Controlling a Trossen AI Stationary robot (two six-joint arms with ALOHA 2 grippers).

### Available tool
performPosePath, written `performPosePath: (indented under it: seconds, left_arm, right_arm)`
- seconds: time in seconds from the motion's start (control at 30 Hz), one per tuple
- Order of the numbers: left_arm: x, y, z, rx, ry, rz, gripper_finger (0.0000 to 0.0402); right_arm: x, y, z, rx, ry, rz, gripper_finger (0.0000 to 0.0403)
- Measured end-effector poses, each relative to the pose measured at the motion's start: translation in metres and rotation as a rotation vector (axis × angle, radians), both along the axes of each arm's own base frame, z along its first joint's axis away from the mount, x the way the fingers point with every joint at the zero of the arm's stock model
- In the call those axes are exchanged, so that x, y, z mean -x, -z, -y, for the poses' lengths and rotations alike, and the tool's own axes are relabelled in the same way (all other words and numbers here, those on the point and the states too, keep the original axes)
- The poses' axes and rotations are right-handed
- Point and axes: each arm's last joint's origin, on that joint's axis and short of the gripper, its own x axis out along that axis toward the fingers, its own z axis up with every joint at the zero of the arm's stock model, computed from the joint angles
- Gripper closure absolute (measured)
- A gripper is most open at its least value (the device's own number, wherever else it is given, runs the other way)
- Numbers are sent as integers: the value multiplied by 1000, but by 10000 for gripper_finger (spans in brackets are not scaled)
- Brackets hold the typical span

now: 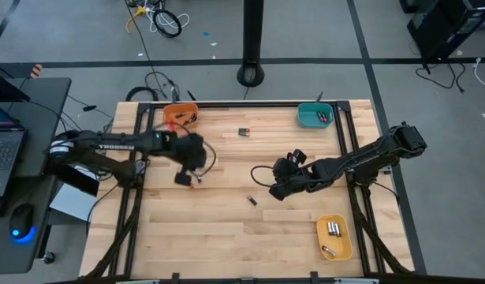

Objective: Sort batteries
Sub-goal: Put the silver battery into the yellow bin

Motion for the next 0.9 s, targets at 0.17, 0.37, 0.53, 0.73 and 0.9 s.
performPosePath:
  seconds: [0.17,0.37,0.53,0.73,0.9]
  left_arm:
    - [0,9,23,-40,91,-100,363]
    - [-6,25,27,-58,100,-192,312]
    - [-14,42,26,-84,116,-274,264]
    - [-20,57,23,-154,126,-338,235]
    - [-25,67,22,-163,127,-368,234]
  right_arm:
    - [0,0,0,2,-3,0,298]
    - [0,0,0,15,-23,-11,299]
    - [0,0,0,17,-26,-12,299]
    - [0,0,0,21,-32,-16,299]
    - [0,0,0,26,-38,-20,301]
